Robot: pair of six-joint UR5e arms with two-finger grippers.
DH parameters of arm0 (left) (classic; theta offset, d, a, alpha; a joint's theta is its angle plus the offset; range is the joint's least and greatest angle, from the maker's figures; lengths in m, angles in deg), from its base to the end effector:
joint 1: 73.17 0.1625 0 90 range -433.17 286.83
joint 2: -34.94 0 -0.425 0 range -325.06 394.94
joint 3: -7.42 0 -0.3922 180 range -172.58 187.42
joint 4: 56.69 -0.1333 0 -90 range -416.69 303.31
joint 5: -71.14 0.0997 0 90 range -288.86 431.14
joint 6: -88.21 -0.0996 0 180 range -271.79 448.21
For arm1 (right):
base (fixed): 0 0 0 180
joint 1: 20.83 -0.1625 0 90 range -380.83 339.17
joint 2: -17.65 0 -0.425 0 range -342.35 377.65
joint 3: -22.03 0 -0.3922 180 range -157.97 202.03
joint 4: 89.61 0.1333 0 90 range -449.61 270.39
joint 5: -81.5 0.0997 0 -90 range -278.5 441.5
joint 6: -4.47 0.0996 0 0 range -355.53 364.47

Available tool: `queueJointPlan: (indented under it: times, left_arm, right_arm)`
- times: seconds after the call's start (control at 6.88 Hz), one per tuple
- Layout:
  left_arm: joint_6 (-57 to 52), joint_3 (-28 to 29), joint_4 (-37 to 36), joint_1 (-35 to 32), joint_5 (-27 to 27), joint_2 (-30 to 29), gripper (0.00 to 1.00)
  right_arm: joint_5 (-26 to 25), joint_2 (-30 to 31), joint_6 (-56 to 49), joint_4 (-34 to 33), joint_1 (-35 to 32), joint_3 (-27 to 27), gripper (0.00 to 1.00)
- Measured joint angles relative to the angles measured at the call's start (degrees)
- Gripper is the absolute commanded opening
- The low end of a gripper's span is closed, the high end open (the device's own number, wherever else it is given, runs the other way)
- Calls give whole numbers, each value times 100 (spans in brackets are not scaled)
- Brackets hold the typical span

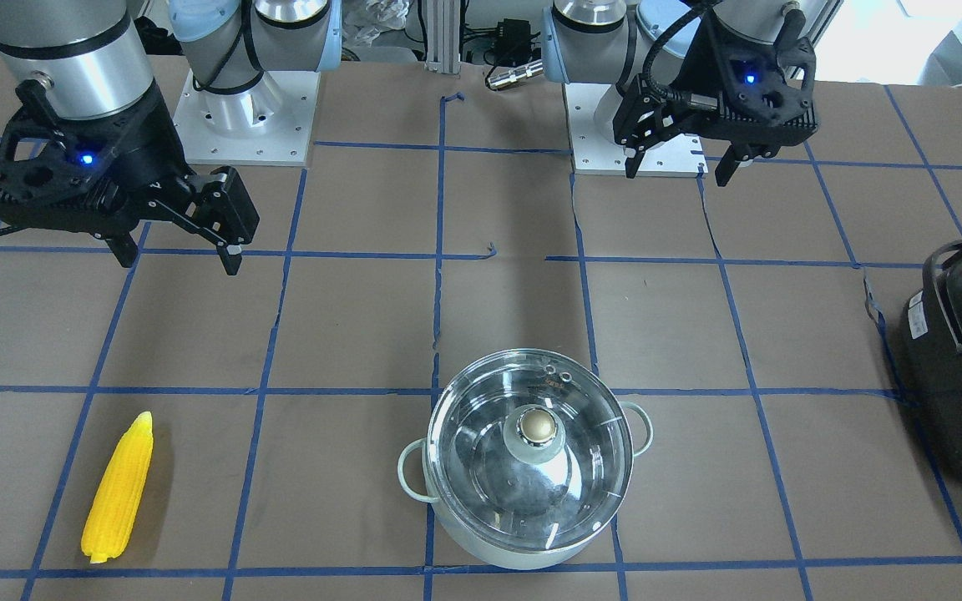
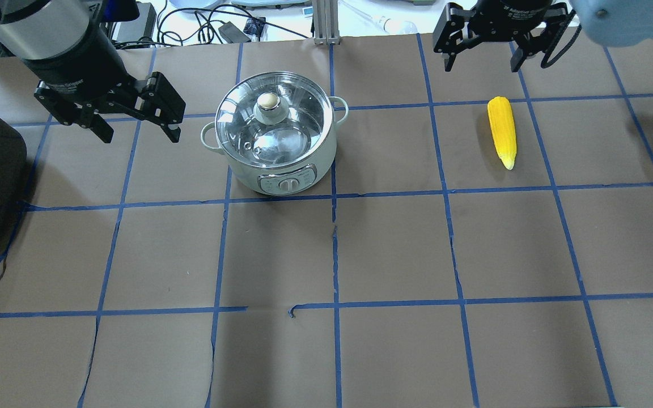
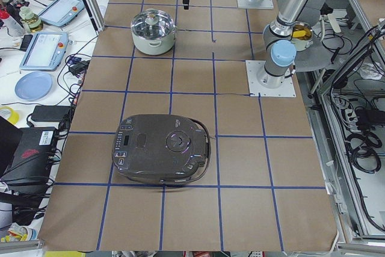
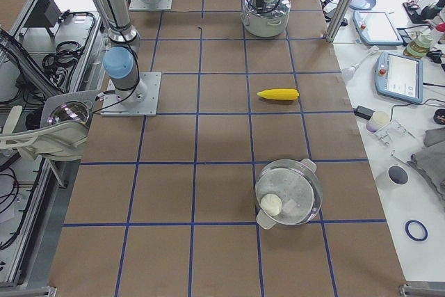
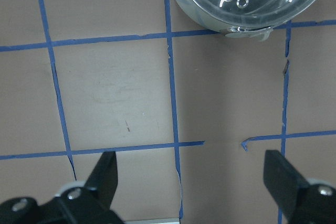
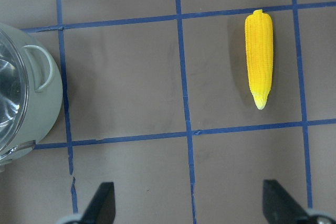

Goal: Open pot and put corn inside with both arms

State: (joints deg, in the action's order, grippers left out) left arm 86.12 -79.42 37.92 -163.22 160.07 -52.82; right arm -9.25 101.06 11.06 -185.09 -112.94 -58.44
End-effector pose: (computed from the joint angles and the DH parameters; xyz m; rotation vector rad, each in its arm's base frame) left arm -0.1356 -0.4748 0.5259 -0.0585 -3.1225 0.0220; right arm 0.1523 -0.5484 0.5209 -0.1239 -3.1287 0.2314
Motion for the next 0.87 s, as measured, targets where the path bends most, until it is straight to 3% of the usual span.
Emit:
queueJointPlan:
  times: [0.29, 0.87]
  left_arm:
    - [397, 20, -571, -151, -4, -377, 100]
    - [1581, 299, -2114, -942, 1, -1695, 100]
  right_arm:
    - [8, 0, -6, 1, 57, -3, 100]
    - [28, 0, -15, 1, 151, -1, 100]
